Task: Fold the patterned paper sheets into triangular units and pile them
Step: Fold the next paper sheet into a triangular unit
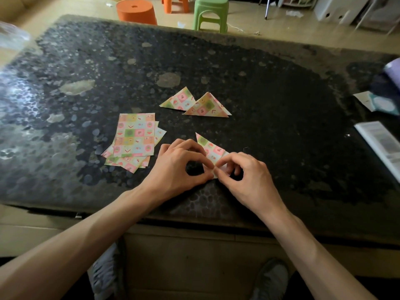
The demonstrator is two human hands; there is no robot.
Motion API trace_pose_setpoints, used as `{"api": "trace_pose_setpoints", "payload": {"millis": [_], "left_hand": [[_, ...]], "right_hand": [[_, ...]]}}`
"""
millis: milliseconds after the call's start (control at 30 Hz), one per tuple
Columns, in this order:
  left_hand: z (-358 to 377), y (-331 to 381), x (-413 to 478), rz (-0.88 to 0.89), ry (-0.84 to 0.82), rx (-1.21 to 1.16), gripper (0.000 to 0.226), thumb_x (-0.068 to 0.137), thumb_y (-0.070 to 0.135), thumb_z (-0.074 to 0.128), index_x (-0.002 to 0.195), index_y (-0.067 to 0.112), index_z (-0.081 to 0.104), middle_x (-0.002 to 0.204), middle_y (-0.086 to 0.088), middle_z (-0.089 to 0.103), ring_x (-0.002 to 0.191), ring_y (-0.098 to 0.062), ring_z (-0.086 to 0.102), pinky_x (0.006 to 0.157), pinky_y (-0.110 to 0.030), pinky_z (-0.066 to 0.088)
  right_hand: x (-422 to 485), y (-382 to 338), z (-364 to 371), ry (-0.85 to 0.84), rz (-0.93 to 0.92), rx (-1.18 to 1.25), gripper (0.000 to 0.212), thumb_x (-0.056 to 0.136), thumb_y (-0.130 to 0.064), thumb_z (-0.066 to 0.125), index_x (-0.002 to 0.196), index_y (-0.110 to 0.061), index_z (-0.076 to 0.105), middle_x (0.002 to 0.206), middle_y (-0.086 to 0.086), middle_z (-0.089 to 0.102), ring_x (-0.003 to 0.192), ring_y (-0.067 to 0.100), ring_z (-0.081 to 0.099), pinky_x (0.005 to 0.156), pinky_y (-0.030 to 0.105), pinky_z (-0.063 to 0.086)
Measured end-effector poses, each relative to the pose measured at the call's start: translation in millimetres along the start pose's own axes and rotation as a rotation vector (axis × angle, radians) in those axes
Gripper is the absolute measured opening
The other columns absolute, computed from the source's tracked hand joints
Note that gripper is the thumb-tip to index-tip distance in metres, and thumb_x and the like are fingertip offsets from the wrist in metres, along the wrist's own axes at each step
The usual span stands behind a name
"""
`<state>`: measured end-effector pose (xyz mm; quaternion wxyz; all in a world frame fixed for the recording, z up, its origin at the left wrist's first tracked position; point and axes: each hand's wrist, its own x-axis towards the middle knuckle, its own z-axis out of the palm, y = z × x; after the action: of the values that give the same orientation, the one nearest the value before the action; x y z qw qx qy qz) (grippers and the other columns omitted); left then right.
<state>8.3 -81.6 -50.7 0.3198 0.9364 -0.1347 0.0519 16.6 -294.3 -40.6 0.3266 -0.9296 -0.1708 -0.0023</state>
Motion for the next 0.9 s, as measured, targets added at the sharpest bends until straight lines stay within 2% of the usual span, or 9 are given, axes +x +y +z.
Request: {"api": "trace_pose_setpoints", "payload": {"millis": [167,367,667,900], "left_hand": [[-0.4,0.3,0.3,-0.01,-0.009,-0.002,0.022,0.08,0.06,0.072,0.098,0.048,0.075,0.115,0.023,0.058,0.116,-0.001,0.046,0.098,-0.038,0.034],[-1.4,1.5,0.8,-0.019,-0.017,-0.009,0.019,0.081,0.055,0.075,0.098,0.048,0.075,0.116,0.024,0.058,0.118,-0.001,0.046,0.099,-0.037,0.033],[-1.5,-1.3,0.3,0.002,0.001,-0.034,0.027,0.079,0.064,0.07,0.099,0.046,0.076,0.114,0.024,0.06,0.115,-0.002,0.049,0.098,-0.04,0.037],[-1.6,-2.6,-0.2,0.005,-0.003,-0.025,0.028,0.079,0.065,0.07,0.1,0.047,0.075,0.115,0.025,0.059,0.116,0.001,0.047,0.097,-0.035,0.034]], "right_hand": [[1.3,-0.3,-8.8,-0.02,0.036,0.014,0.011,0.089,-0.04,0.076,0.096,-0.034,0.07,0.086,-0.015,0.06,0.084,0.004,0.059,0.069,0.022,0.051],[2.8,0.5,-12.4,-0.073,0.08,-0.082,0.014,0.087,-0.046,0.076,0.085,-0.034,0.068,0.087,-0.016,0.056,0.089,0.003,0.052,0.071,0.019,0.04],[7.0,-5.5,-8.1,-0.092,0.19,-0.076,0.011,0.09,-0.043,0.076,0.089,-0.032,0.071,0.094,-0.015,0.056,0.098,0.007,0.05,0.079,0.026,0.046],[7.2,-12.8,-5.9,-0.054,0.231,-0.086,0.014,0.085,-0.041,0.08,0.086,-0.032,0.069,0.09,-0.014,0.053,0.095,0.007,0.05,0.078,0.026,0.044]]}}
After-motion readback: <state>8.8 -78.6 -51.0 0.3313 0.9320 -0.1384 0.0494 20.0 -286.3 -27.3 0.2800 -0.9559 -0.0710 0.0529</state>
